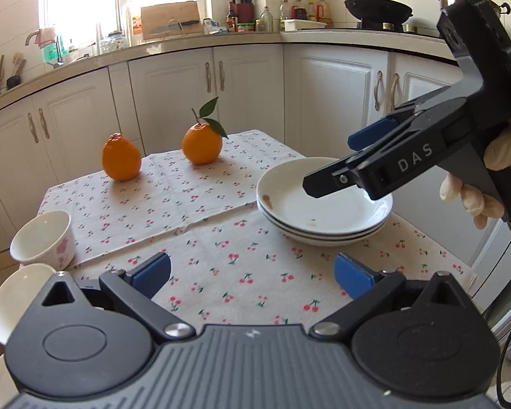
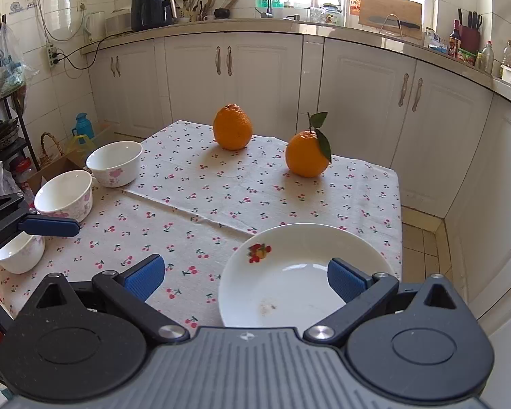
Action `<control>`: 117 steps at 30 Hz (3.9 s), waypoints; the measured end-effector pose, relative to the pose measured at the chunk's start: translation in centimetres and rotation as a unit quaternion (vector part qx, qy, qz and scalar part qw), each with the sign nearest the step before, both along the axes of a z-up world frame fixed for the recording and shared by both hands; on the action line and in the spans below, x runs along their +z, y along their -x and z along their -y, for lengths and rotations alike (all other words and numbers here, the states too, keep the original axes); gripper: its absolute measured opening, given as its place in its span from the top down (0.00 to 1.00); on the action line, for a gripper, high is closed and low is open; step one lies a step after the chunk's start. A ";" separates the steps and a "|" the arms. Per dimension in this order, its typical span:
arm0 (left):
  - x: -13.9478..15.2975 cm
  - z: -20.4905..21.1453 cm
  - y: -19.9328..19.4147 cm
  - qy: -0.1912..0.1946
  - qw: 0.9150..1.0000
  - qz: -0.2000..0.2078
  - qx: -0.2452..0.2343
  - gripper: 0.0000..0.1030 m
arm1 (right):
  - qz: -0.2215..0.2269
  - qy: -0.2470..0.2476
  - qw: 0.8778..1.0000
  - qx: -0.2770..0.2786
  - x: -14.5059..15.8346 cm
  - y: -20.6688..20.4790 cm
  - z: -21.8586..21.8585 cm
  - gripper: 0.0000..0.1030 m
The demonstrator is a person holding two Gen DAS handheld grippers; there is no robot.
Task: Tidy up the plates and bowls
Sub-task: 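Move the right tool to a white bowl and grasp its rim, then lift the white bowl with the right tool and carry it beside the plate stack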
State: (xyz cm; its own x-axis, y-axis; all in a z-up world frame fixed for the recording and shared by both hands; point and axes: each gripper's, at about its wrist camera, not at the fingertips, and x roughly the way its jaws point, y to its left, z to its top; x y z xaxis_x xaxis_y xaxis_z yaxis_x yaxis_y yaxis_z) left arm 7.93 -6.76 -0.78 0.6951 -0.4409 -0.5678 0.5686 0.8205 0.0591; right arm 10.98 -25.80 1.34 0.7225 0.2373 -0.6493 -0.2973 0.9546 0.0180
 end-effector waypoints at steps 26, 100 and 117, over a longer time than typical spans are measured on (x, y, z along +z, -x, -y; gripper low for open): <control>-2.7 -18.5 5.1 -0.020 0.990 -0.006 0.138 0.01 | 0.009 0.011 0.986 0.167 -0.9 1.2 -21.2 0.00; -3.4 -10.8 0.7 -0.024 0.999 -0.030 -0.014 0.16 | -0.105 -0.071 0.983 0.129 -3.0 -1.3 -16.3 0.33; -4.7 -7.1 -0.9 -0.019 0.998 -0.054 -0.039 0.16 | -0.111 -0.080 0.987 0.081 -4.4 -1.5 -12.5 0.33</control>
State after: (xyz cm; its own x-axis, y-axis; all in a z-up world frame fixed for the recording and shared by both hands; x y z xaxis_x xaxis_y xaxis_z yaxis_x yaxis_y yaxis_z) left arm 8.85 0.34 -5.50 0.5939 -0.4671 -0.6551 0.6349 0.7722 0.0249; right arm 12.44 -13.34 -3.05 0.5104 0.4507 -0.7323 -0.4176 0.8744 0.2471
